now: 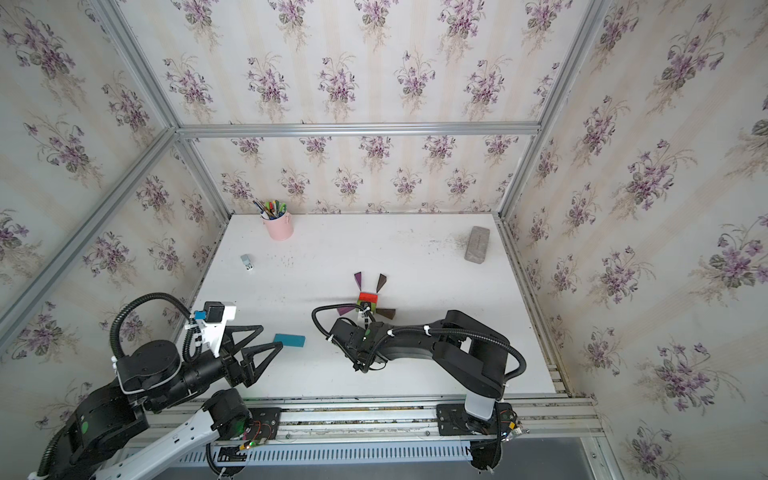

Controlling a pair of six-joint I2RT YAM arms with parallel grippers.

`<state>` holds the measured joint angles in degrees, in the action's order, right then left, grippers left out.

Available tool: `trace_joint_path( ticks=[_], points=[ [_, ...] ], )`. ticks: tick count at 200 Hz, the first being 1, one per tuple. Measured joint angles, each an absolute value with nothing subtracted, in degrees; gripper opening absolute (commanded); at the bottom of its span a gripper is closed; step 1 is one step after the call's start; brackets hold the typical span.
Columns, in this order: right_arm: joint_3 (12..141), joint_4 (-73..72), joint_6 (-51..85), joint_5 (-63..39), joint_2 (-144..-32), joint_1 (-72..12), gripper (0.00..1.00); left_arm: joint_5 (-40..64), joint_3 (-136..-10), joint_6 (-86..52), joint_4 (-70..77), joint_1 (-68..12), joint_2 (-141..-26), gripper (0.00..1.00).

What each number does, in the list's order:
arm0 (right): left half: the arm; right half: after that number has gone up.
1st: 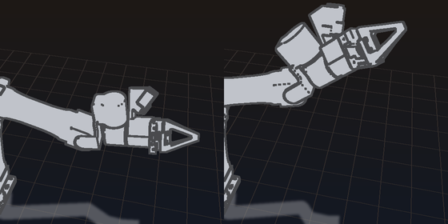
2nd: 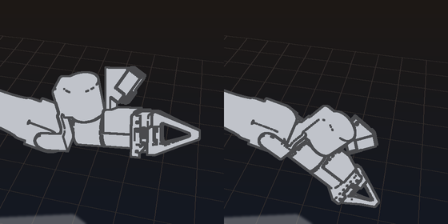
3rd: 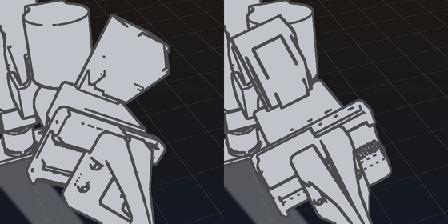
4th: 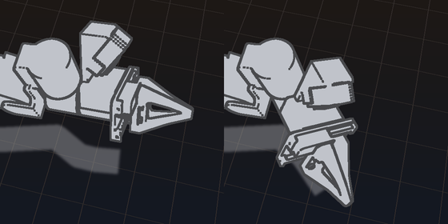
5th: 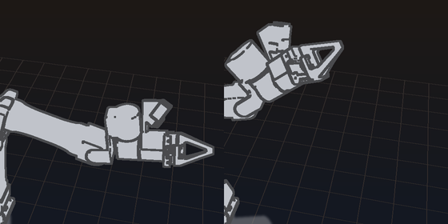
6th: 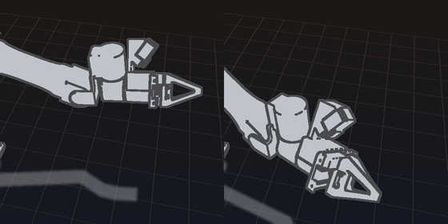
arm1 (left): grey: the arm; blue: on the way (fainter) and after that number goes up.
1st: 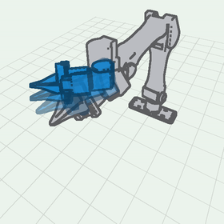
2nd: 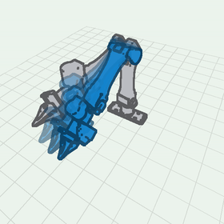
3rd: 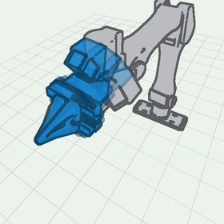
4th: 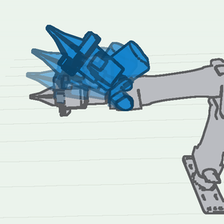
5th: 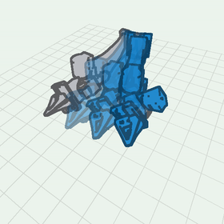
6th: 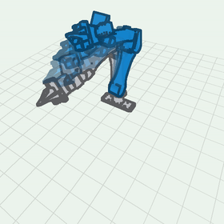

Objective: Assemble a small pinwheel with building blocks
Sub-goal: Place the building block at the center of the board.

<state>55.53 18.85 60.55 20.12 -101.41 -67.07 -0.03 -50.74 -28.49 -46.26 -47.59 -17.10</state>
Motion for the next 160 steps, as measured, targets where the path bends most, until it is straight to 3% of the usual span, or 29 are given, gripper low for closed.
trace_joint_path(
  ticks=[78,160],
  points=[
    [59.3,18.5,65.2,21.9,-104.8,-66.6,0.28,-0.8,-52.5,-26.1,-49.0,-47.6,-16.3,1.0],
    [59.9,19.1,65.9,21.8,-104.7,-66.4,0.56,0.4,-53.5,-22.3,-49.7,-47.6,-19.3,1.0]
  ],
)
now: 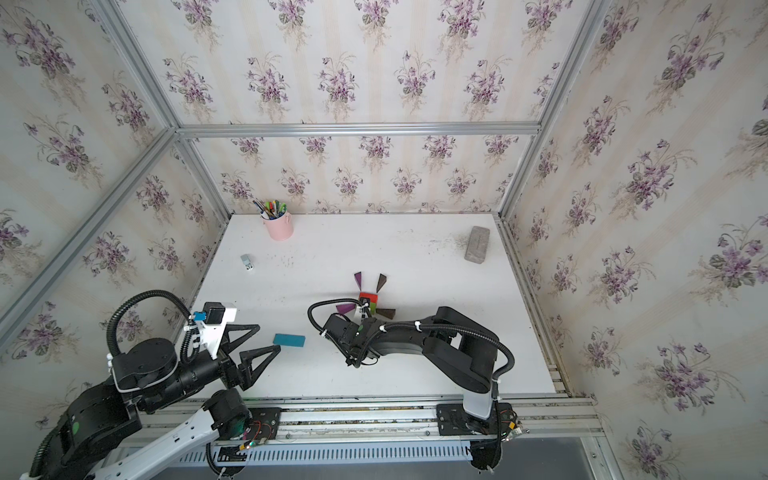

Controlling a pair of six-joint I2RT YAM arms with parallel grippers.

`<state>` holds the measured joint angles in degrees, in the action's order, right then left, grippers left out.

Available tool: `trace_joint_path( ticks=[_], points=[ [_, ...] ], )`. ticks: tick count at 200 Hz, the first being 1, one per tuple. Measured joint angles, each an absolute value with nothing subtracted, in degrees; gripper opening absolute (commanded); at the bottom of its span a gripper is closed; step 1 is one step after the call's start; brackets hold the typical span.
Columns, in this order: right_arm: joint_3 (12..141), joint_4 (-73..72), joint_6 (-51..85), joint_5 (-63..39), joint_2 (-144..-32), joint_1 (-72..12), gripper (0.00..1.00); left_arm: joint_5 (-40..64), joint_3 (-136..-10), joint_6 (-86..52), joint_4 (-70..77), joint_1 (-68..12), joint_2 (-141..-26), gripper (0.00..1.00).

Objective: Assemble a small pinwheel with building blocks
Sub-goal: Place the building block at the center of the board.

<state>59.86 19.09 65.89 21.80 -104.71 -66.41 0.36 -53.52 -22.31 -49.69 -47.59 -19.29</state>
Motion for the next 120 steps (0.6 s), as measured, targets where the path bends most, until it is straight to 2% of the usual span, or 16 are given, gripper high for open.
trace_joint_path(
  ticks=[29,55,80,103,120],
  points=[
    [59.2,19.6,65.6,21.8,-102.4,-66.8,0.59,0.5,-53.3,-21.5,-49.8,-47.6,-19.6,1.0],
    [55.1,19.4,64.9,23.4,-94.2,-67.6,0.6,-0.3,-52.1,-20.9,-49.8,-47.6,-19.7,0.99],
    [46.9,20.0,63.8,25.5,-79.7,-68.8,0.6,-2.4,-50.8,-20.1,-49.8,-47.6,-22.2,0.94],
    [40.7,21.3,59.6,29.2,-62.4,-68.8,0.61,-3.4,-46.6,-20.5,-48.2,-47.6,-29.6,0.88],
    [37.2,20.8,53.2,29.9,-51.2,-67.4,0.74,-4.7,-41.9,-22.6,-45.2,-48.4,-34.9,0.83]
  ],
)
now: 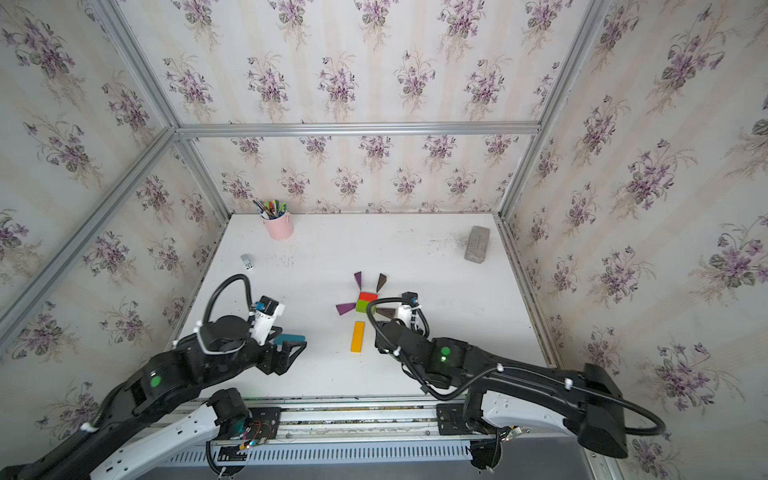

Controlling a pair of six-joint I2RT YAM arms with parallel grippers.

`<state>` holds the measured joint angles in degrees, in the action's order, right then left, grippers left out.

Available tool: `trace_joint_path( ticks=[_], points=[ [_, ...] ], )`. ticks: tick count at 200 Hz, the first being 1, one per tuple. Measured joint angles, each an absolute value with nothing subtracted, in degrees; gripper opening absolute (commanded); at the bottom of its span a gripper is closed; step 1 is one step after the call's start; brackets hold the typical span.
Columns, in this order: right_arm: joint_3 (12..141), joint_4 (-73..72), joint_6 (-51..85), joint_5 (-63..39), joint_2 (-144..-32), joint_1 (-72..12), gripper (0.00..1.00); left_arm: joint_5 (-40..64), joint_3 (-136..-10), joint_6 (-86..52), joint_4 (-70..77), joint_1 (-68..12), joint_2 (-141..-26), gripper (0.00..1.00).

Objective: Assemble a small pinwheel with building blocks
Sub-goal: Place the building block at the center of the board, then assemble the building block at the center of the board.

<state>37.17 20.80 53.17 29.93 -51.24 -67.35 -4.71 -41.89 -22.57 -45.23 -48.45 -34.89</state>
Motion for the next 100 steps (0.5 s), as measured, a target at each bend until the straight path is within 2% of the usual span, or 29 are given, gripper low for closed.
trace_joint_path(
  ticks=[43,60,100],
  points=[
    [35.0,20.4,34.6,24.8,-35.2,-59.2,0.99,-16.0,-36.5,-30.4,-37.1,-58.5,-43.7,0.8],
    [35.5,19.0,28.4,20.0,-33.5,-55.4,1.0,-21.5,-37.6,-33.0,-34.9,-62.2,-50.0,0.81],
    [36.1,17.4,19.4,4.1,-38.4,-46.2,1.0,-29.3,-40.9,-36.7,-28.9,-67.0,-62.9,0.78]
  ],
)
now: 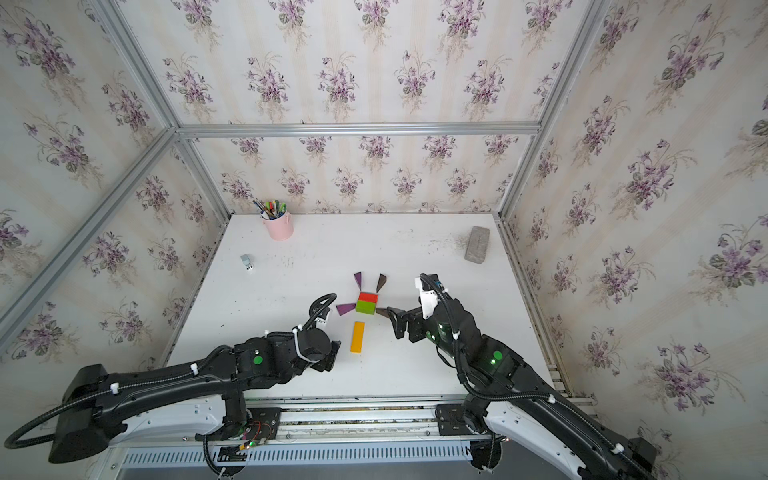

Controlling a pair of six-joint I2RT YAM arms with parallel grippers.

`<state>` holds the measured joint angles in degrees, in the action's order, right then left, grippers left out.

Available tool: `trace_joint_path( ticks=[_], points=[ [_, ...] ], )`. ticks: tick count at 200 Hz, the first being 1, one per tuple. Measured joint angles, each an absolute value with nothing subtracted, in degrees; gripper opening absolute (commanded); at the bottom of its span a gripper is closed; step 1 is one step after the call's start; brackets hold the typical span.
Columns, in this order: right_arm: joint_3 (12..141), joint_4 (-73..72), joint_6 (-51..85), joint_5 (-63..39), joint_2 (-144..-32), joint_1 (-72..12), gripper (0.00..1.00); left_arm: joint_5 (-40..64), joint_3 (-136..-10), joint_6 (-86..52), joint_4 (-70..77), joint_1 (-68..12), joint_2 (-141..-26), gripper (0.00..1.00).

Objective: Assemble a small pinwheel with building blocks
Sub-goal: Assemble the building block at the center of the board.

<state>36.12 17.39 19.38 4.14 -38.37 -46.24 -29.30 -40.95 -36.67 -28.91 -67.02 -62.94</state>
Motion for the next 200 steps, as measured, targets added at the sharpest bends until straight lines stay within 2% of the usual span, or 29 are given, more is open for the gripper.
trace_joint_path(
  ticks=[26,54,126,200],
  points=[
    [32.0,14.9,17.4,-3.0,-34.2,-45.6,1.0,-30.3,-42.5,-38.0,-26.3,-67.2,-69.2,0.75],
    [30.5,13.7,16.8,-5.5,-30.7,-45.1,1.0,-30.3,-43.2,-39.5,-24.0,-67.2,-75.0,0.73],
    [31.5,15.2,18.1,-6.6,-27.4,-45.1,0.99,-29.0,-50.4,-39.6,-22.5,-66.7,-88.0,0.7],
    [33.1,19.2,20.8,-3.2,-21.5,-45.0,1.0,-23.7,-55.2,-39.4,-24.2,-63.9,-95.7,0.62]
  ],
)
